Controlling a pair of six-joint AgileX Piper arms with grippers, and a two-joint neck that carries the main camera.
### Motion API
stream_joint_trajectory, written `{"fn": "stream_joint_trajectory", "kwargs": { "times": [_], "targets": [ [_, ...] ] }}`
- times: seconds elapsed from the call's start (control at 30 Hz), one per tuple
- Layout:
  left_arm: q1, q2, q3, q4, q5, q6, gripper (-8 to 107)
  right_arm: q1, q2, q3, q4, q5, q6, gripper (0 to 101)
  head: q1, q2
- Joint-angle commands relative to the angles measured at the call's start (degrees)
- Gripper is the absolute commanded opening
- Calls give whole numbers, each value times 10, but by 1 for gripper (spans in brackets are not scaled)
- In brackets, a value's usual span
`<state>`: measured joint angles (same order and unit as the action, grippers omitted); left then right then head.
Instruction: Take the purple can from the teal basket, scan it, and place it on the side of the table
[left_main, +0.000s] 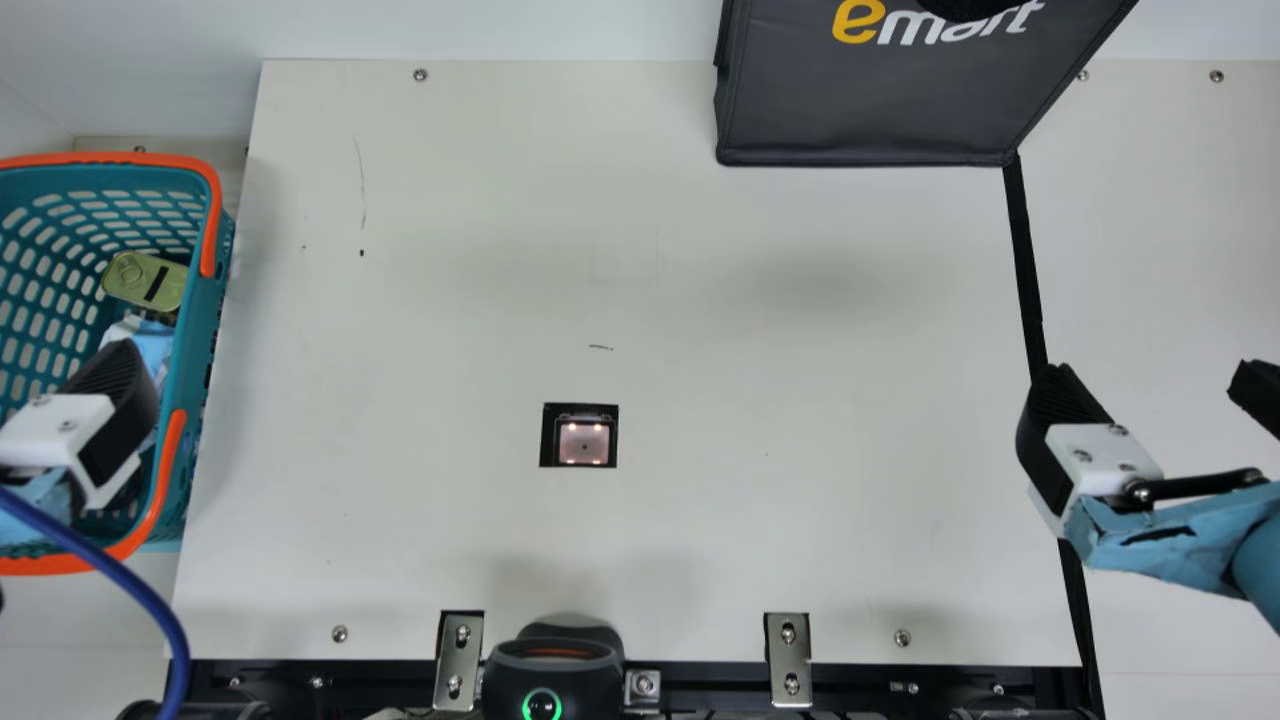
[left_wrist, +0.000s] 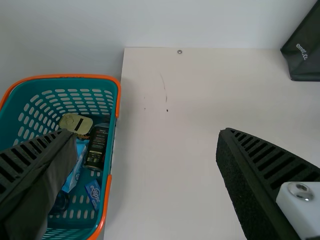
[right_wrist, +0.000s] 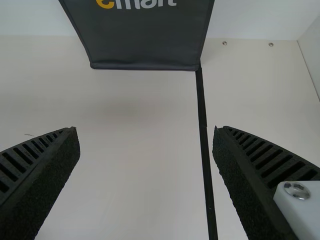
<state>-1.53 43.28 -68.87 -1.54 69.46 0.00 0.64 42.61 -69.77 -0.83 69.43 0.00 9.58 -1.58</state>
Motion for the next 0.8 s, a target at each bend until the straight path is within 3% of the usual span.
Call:
{"fn": "stream_joint_trajectory", "kwargs": {
  "times": [0.0,0.47,0.77],
  "targets": [
    [0,0,0,0,0,0,90,0,0,0,0,0,0,95,-17,13],
    [0,0,0,0,0,0,90,0,0,0,0,0,0,95,-17,200],
    [0,0,0,0,0,0,90,0,0,0,0,0,0,95,-17,200]
  ]
}}
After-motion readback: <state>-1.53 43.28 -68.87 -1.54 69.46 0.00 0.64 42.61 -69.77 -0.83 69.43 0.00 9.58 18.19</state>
